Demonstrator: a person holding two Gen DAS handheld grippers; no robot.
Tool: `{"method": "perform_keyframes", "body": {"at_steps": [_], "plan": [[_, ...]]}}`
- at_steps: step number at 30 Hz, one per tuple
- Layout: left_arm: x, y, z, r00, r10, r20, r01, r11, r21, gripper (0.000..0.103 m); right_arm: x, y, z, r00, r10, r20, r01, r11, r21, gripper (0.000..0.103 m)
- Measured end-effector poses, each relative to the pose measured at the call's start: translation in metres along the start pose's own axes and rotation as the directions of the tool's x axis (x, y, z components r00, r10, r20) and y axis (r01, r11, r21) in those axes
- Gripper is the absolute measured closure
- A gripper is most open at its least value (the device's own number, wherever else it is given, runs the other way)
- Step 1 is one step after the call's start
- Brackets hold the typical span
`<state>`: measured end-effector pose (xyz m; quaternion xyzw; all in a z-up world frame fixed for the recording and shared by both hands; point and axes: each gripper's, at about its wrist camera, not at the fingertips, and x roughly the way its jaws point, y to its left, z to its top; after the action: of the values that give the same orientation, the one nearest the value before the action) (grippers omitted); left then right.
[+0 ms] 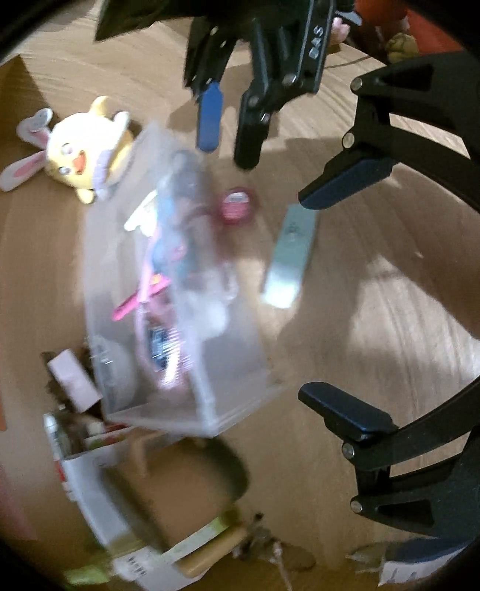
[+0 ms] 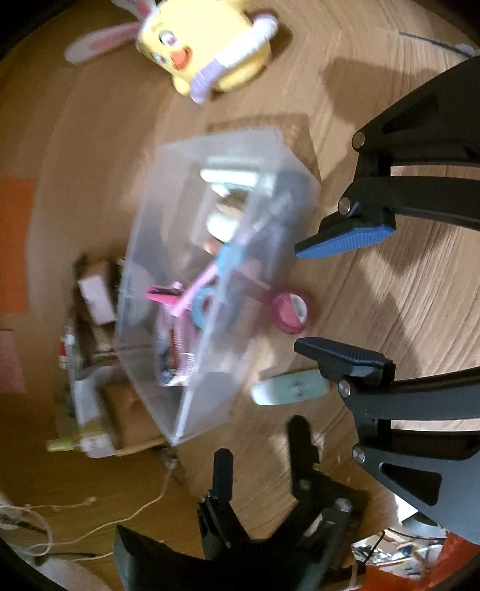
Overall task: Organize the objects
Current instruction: 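Grasp the pale green tube with the left tool while the right grasps the pink compact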
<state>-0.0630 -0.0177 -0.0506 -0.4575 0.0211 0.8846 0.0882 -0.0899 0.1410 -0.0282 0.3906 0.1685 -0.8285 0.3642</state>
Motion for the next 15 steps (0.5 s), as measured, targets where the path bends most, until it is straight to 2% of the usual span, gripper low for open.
{"method": "perform_keyframes", "body": {"at_steps": [6, 10, 11, 12, 15], "plan": [[0.013, -0.009, -0.006, 0.999, -0.020, -0.043, 0.022, 0.999, 0.049, 0.008, 0.032, 0.008, 0.006, 0.997, 0.028, -0.069, -0.029, 1.000, -0.013, 0.062], [0.024, -0.013, -0.001, 0.997, -0.031, -0.073, 0.035, 0.997, 0.064, 0.008, 0.051, 0.011, 0.008, 0.994, 0.019, -0.104, -0.021, 0.999, -0.026, 0.062], [0.026, -0.014, -0.001, 0.997, -0.030, -0.078, 0.035, 0.997, 0.067, 0.008, 0.050, 0.011, 0.007, 0.996, 0.010, -0.093, -0.013, 1.000, -0.028, 0.064], [0.029, -0.015, 0.001, 0.996, -0.031, -0.083, 0.037, 0.997, 0.071, 0.008, 0.050, 0.011, 0.007, 0.996, 0.010, -0.089, -0.012, 1.000, -0.029, 0.071], [0.034, -0.018, 0.005, 0.996, -0.019, -0.083, 0.026, 0.996, 0.088, 0.008, 0.045, 0.009, 0.006, 0.997, 0.022, -0.073, -0.023, 0.999, -0.022, 0.071]]}}
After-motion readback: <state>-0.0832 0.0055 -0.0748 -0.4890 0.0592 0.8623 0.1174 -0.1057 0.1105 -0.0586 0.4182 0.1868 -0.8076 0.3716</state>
